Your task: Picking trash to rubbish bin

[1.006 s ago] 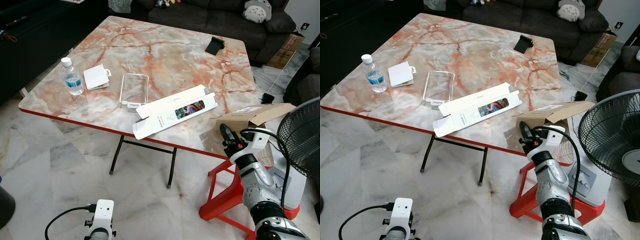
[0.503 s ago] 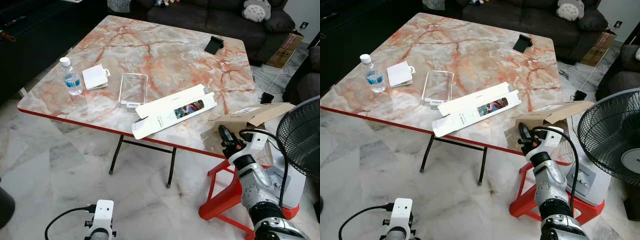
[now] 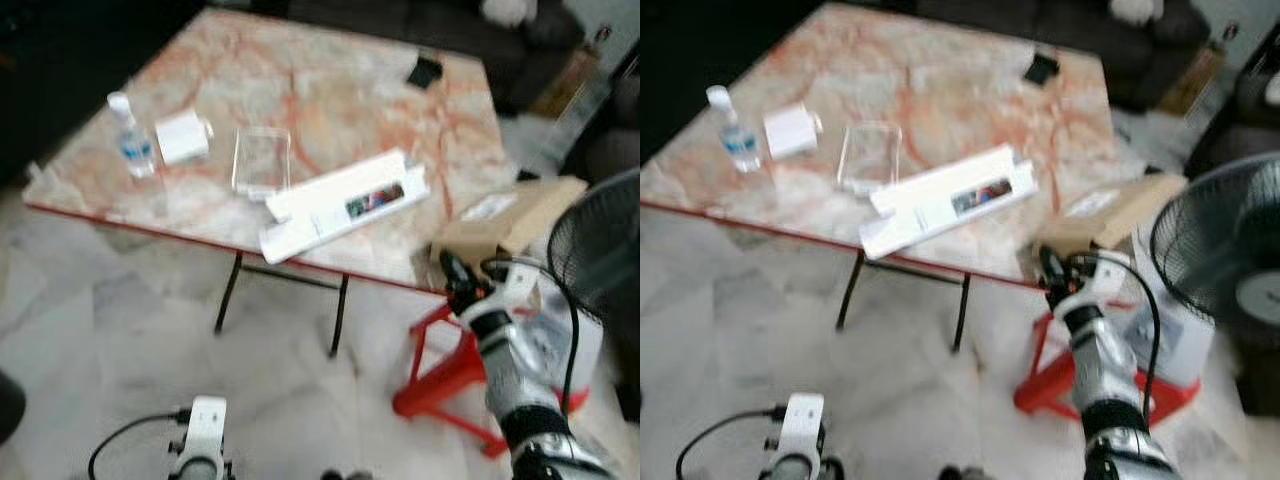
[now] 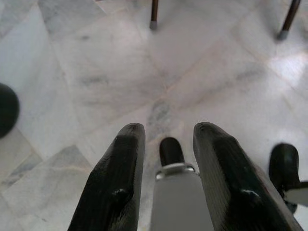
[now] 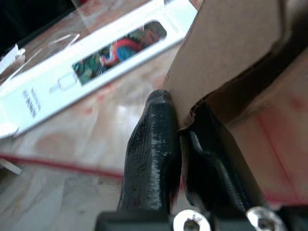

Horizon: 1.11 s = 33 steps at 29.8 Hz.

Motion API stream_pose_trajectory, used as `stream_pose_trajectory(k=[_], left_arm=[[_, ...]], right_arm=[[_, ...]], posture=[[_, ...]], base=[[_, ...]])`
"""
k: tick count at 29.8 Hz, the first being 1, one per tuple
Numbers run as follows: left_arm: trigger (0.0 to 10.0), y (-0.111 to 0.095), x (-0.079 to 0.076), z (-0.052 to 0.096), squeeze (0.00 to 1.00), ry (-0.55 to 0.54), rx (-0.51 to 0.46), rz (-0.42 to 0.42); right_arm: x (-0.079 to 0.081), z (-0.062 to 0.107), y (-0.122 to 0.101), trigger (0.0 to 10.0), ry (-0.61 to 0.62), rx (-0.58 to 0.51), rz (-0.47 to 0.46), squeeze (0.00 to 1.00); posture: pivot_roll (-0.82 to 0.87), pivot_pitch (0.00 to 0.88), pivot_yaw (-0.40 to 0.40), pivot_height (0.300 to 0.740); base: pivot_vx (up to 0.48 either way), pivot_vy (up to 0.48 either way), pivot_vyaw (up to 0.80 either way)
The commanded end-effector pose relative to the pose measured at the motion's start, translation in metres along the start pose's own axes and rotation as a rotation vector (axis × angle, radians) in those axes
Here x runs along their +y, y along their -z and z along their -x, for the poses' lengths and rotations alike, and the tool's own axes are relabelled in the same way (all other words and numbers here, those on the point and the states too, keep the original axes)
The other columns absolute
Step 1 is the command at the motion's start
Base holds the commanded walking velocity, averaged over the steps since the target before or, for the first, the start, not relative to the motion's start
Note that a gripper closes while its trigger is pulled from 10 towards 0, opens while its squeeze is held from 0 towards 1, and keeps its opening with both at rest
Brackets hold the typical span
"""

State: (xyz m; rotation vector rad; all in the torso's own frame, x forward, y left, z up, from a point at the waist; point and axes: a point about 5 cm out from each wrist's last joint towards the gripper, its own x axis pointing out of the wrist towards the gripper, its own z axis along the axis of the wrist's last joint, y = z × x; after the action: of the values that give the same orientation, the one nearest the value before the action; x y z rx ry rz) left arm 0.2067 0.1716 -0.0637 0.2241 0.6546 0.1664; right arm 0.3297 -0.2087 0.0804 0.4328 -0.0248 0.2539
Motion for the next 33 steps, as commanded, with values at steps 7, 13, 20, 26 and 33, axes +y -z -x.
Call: stream_pose_trajectory(k=[7, 13, 20, 26, 33], left_arm=[[10.0, 0.008, -0.003, 0.004, 0.00, 0.004, 0.026, 0.010], [10.0, 0.008, -0.003, 0.004, 0.00, 0.007, 0.025, 0.007], [10.0, 0.007, -0.004, 0.004, 0.00, 0.008, 0.022, 0.010], [10.0, 0.006, -0.005, 0.003, 0.00, 0.008, 0.023, 0.011], [10.0, 0.009, -0.005, 0.004, 0.00, 0.003, 0.041, 0.005]], right_arm=[[-0.007, 0.006, 0.001, 10.0, 0.027, 0.015, 0.010, 0.00], [-0.008, 0.007, 0.002, 10.0, 0.028, 0.018, 0.008, 0.00], [-0.011, 0.010, 0.004, 10.0, 0.044, 0.033, 0.009, 0.00], [-0.019, 0.018, 0.014, 10.0, 0.094, 0.086, 0.011, 0.00], [-0.043, 0.048, 0.041, 10.0, 0.292, 0.249, 0.013, 0.00]], posture=[[0.04, 0.147, -0.147, 0.728], [0.04, 0.141, -0.145, 0.728], [0.04, 0.138, -0.148, 0.728], [0.04, 0.138, -0.150, 0.728], [0.03, 0.144, -0.155, 0.728]], base=[[-0.298, 0.000, 0.00], [-0.293, 0.000, 0.00], [-0.281, 0.000, 0.00], [-0.186, 0.000, 0.00], [0.000, 0.000, 0.00]])
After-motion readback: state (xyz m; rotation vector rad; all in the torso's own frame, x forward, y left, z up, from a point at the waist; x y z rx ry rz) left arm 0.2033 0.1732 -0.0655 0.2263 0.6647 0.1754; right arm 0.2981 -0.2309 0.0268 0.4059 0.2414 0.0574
